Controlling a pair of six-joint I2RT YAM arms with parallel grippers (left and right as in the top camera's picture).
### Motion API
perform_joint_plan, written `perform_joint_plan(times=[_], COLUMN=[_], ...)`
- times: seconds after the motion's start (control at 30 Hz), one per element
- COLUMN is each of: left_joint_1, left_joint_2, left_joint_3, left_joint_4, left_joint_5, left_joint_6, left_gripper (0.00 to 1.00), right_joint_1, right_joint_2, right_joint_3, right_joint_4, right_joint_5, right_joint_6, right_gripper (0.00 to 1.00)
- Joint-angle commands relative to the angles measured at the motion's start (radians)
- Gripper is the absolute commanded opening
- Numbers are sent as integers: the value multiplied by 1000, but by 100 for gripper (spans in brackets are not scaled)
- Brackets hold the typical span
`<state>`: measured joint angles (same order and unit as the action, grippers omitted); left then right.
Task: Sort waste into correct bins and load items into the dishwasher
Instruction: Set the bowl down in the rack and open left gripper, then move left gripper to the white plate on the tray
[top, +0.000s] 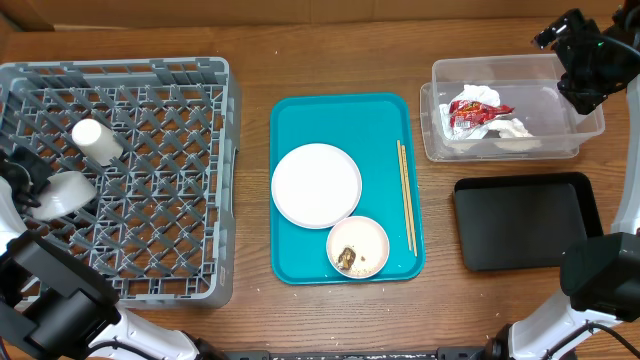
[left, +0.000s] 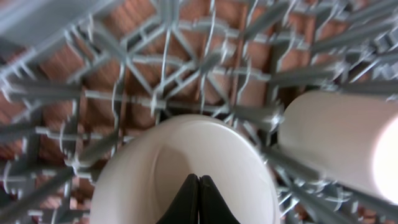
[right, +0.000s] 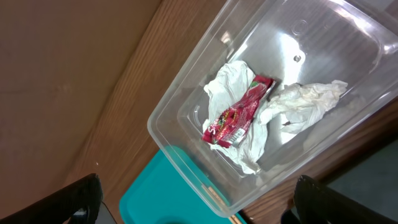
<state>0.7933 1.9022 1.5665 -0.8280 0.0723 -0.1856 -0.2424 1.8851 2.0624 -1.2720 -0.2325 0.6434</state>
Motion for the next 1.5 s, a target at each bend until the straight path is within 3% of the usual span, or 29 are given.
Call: perform_joint_plan(times=[0.0,0.33,0.47,0.6,0.73,0.77,0.8,0.83,0.87,0.9,1.13,1.3,1.47], left_joint_1=[-5,-5,-5,-16,-78,-100,-127,-165,-197,-240,-585,-952,-1146], left_joint_2=[-6,-7,-11,-54,-122,-136,-148,-160,-166,-170,-153,-63,34], left_joint_3=[-6,198,338,481,498,498,498,498,498,498,466,462,462], left_joint_4=[-23,-321,-440,-569,-631,-644,-659,-676,-690,-708,-716,-675,-652], left_joint_5=[-8,205,357,642,709,710,710,710,710,710,702,678,612], left_joint_6=[-17,-17,11,122,145,161,180,201,212,217,281,283,282], left_gripper=[4,4,4,4,5,11,25,47,80,97,100,100,100], right_joint_1=[-6,-6,-6,-6,-6,-6,-6,-6,-6,-6,-6,-6,-6], right_joint_2=[-7,-7,-7,-7,-7,-7,-7,-7,-7,-7,-7,-7,-7], right_joint_3=[20,20,20,20,20,20,20,20,20,20,20,20,20], right_joint_4=[6,6,6,6,6,6,6,6,6,6,6,6,6], right_joint_5=[-5,-5,-5,-5,-5,-5,-5,-5,-5,-5,-5,-5,-5], right_joint_6=[1,1,1,1,1,1,1,1,1,1,1,1,1], right_gripper=[100,100,100,100,100,100,100,100,100,100,100,100,100])
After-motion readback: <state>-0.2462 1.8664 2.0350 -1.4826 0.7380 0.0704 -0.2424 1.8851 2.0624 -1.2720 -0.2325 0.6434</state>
